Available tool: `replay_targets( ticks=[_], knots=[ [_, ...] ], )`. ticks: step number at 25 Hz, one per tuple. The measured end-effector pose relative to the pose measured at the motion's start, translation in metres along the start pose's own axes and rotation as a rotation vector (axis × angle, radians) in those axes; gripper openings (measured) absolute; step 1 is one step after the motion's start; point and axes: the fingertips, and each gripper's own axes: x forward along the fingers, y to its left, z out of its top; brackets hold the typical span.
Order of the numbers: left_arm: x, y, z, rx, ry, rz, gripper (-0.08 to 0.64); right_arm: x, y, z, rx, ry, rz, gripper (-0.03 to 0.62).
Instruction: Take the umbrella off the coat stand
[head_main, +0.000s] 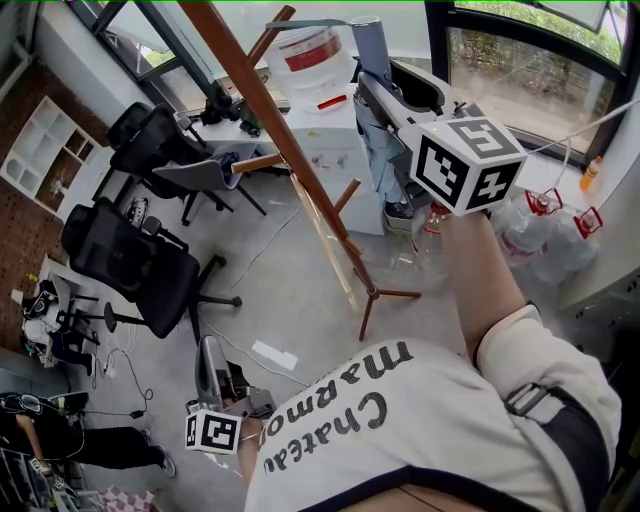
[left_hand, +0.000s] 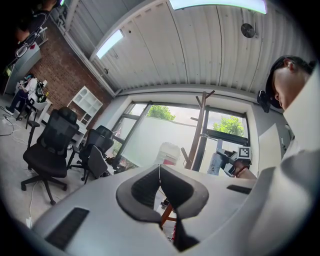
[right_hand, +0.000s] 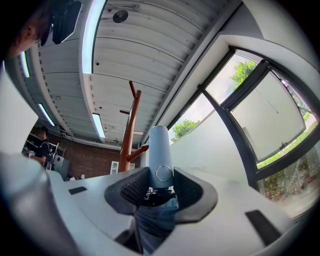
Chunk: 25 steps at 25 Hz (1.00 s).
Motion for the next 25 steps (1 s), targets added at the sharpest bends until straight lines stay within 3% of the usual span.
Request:
replay_targets(
  ticks=[25],
  knots=[
    [0.016,0.0,-0.012,-0.075,0.009,-0.019,0.023,-0.001,-0.017,0.002,-0.001,-0.003,-0.021,0.16]
  ],
)
